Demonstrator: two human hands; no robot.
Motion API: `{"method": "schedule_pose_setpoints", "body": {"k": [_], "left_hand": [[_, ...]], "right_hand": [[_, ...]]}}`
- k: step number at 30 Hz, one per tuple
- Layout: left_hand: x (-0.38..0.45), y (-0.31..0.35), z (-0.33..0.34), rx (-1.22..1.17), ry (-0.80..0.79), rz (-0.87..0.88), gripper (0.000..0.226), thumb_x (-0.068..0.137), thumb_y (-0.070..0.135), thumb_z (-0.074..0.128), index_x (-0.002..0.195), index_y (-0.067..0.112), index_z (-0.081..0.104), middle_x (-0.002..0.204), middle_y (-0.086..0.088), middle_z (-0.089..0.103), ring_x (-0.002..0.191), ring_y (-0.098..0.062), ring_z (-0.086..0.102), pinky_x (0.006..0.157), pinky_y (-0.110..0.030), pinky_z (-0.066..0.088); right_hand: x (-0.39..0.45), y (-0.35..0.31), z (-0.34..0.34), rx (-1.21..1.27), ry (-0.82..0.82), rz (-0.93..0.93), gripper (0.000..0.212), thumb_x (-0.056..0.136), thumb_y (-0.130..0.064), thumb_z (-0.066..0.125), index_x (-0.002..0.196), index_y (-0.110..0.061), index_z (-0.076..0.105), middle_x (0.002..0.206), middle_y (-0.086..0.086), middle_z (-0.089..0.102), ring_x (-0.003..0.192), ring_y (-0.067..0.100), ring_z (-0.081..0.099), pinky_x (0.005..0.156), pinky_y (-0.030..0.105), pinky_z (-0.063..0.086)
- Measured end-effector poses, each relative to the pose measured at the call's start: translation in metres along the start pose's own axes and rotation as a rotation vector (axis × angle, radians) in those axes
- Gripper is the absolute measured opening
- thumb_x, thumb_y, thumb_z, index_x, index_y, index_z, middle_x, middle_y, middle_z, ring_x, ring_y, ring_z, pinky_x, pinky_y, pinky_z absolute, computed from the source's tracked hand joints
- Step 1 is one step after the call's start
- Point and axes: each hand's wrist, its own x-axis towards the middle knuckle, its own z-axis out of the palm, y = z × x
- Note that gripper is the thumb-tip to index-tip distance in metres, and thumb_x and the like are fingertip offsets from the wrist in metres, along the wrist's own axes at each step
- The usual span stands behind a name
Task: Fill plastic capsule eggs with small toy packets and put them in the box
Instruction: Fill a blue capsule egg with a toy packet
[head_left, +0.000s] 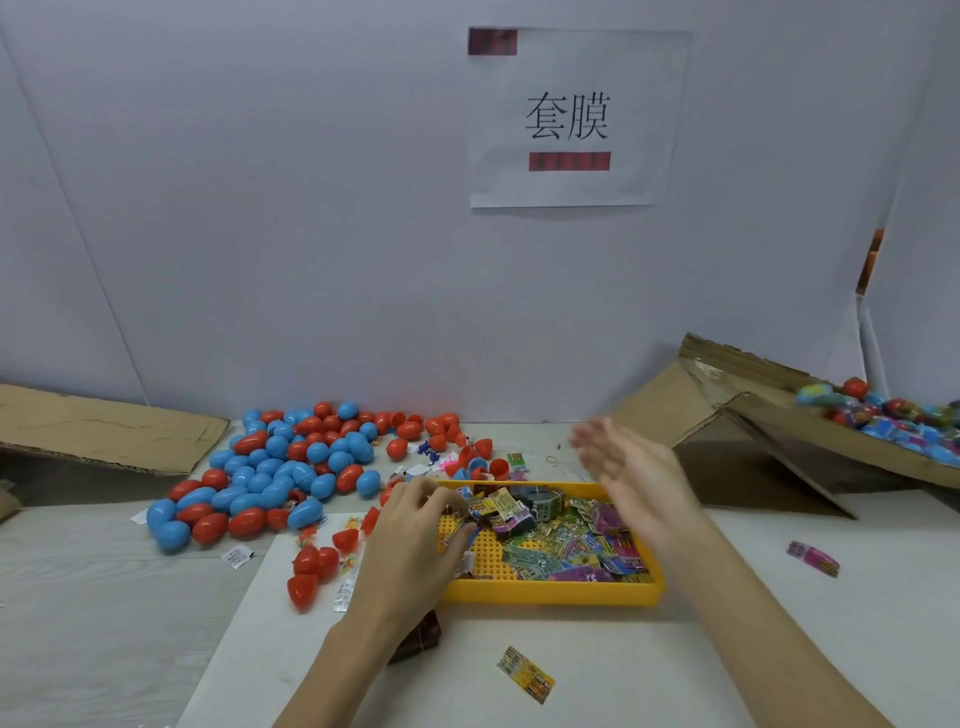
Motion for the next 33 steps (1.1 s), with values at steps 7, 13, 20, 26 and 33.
{"method": "schedule_pose_setpoints", "body": {"k": [7, 13, 20, 26, 33], "left_hand": [[0.004, -0.013, -0.004, -0.073, -0.030, -0.098, 0.020, 0.095, 0.040, 0.068, 0.110, 0.026, 0.068, 0.108, 0.012, 0.054, 0.103, -0.005, 0.047, 0.083, -0.019, 0.043], [0.008, -0.073, -0.028, 0.309, -0.074, -0.357, 0.040, 0.106, 0.043, 0.045, 0.140, 0.030, 0.059, 0.149, 0.000, 0.052, 0.136, -0.020, 0.045, 0.111, -0.037, 0.036], [0.010, -0.083, -0.027, 0.425, -0.180, -0.455, 0.035, 0.106, 0.031, 0.040, 0.123, 0.016, 0.068, 0.149, -0.007, 0.043, 0.129, -0.026, 0.049, 0.104, -0.041, 0.041], [0.006, -0.083, -0.029, 0.106, -0.084, -0.467, 0.027, 0.094, 0.003, 0.063, 0.120, 0.008, 0.070, 0.124, -0.005, 0.051, 0.112, -0.022, 0.054, 0.091, -0.032, 0.048], [0.010, -0.045, -0.029, -0.066, -0.013, -0.196, 0.052, 0.089, 0.011, 0.077, 0.136, 0.014, 0.056, 0.131, 0.001, 0.059, 0.116, -0.014, 0.058, 0.098, -0.024, 0.049]], "right_hand": [[-0.016, 0.058, 0.018, -0.256, -0.152, 0.079, 0.026, 0.107, -0.016, 0.053, 0.111, 0.000, 0.074, 0.095, 0.016, 0.078, 0.085, 0.022, 0.076, 0.070, 0.025, 0.061], [-0.017, 0.060, 0.014, -0.287, -0.174, 0.119, 0.028, 0.106, -0.018, 0.055, 0.107, 0.000, 0.076, 0.092, 0.016, 0.077, 0.082, 0.022, 0.075, 0.067, 0.025, 0.060], [-0.015, 0.062, 0.012, -0.298, -0.191, 0.115, 0.026, 0.106, -0.016, 0.055, 0.106, -0.001, 0.076, 0.092, 0.014, 0.078, 0.081, 0.019, 0.075, 0.067, 0.024, 0.059], [-0.014, 0.064, 0.011, -0.303, -0.193, 0.112, 0.026, 0.107, -0.015, 0.054, 0.106, -0.002, 0.077, 0.091, 0.013, 0.078, 0.079, 0.018, 0.075, 0.065, 0.023, 0.059], [-0.017, 0.063, 0.011, -0.313, -0.208, 0.090, 0.024, 0.106, -0.015, 0.057, 0.104, -0.004, 0.078, 0.090, 0.012, 0.078, 0.077, 0.017, 0.074, 0.067, 0.023, 0.060]]}}
